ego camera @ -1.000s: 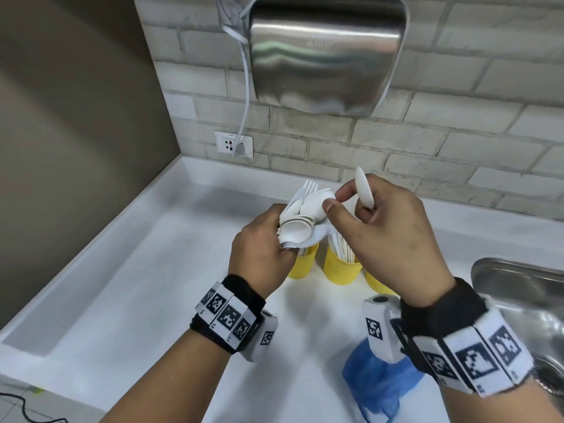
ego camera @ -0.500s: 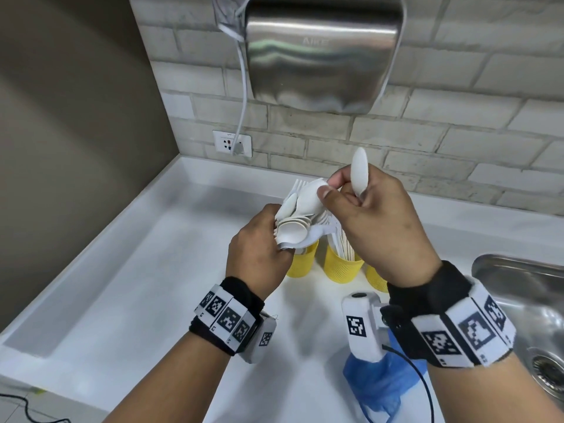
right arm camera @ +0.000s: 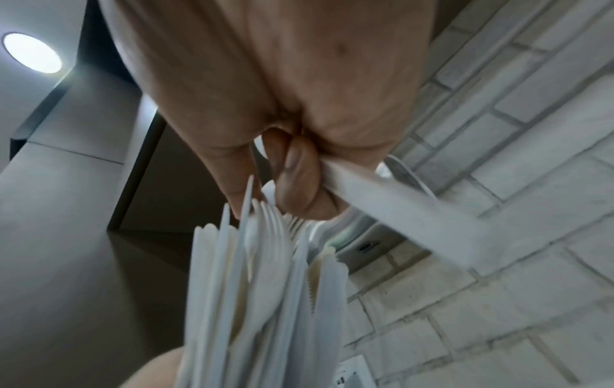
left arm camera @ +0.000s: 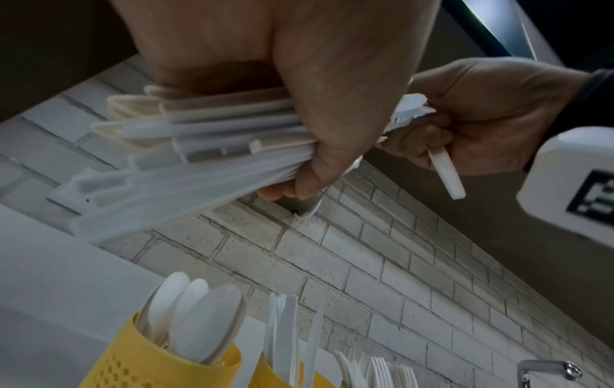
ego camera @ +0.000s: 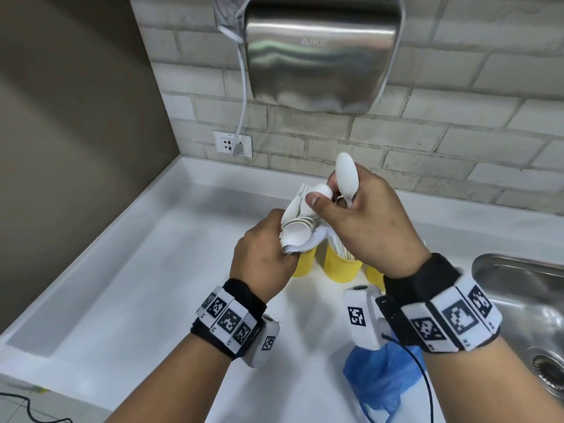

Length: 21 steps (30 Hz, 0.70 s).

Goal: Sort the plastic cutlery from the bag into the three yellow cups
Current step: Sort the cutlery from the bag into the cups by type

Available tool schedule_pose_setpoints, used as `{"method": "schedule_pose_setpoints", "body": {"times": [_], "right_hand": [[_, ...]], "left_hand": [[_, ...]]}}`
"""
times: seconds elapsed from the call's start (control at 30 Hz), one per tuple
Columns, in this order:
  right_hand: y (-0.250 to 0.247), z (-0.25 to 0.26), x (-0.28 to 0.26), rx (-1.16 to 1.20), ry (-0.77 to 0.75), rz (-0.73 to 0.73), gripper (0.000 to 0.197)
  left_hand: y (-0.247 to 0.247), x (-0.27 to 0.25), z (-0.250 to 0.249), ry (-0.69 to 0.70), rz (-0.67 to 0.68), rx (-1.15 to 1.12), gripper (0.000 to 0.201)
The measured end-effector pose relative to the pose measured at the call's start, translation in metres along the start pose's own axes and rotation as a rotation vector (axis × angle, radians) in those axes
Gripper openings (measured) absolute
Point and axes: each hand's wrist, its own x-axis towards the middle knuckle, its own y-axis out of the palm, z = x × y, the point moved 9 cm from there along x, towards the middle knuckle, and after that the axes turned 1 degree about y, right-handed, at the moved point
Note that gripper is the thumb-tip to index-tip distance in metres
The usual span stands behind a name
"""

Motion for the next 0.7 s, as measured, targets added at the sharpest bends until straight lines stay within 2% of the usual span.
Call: {"method": "schedule_pose_setpoints", "body": {"times": [0.1, 0.23, 0.33, 0.5, 0.6, 0.7], "right_hand": [[-0.006, 0.003, 0.0, -0.082, -0.055, -0.06, 0.022], [-0.009, 0.012, -0.002, -0.117, -0.164, -0.127, 0.022], [-0.01, 0.014, -0.001, -0.146, -0.193, -0.127, 0.023], [-0.008, 0.004, 0.007, -0.153, -0.113, -0.007, 0.023], [-0.011, -0.007, 0.01, -0.012, -0.024, -0.004, 0.027], [-0.011, -0.016, 0.011, 0.179, 0.036, -0.064, 0.035]], "left_hand": [[-0.001, 0.001, -0.001, 0.013, -0.002, -0.015, 0.026], [0.005, 0.002, 0.0, 0.006, 0.016, -0.15, 0.029], [0.01, 0.002, 0.0, -0.006, 0.04, -0.148, 0.019], [0.013, 0.001, 0.003, -0.009, 0.068, -0.123, 0.023], [0.012, 0.0, 0.004, -0.014, 0.071, -0.127, 0.019], [0.013, 0.0, 0.002, 0.005, 0.092, -0.138, 0.018]]}}
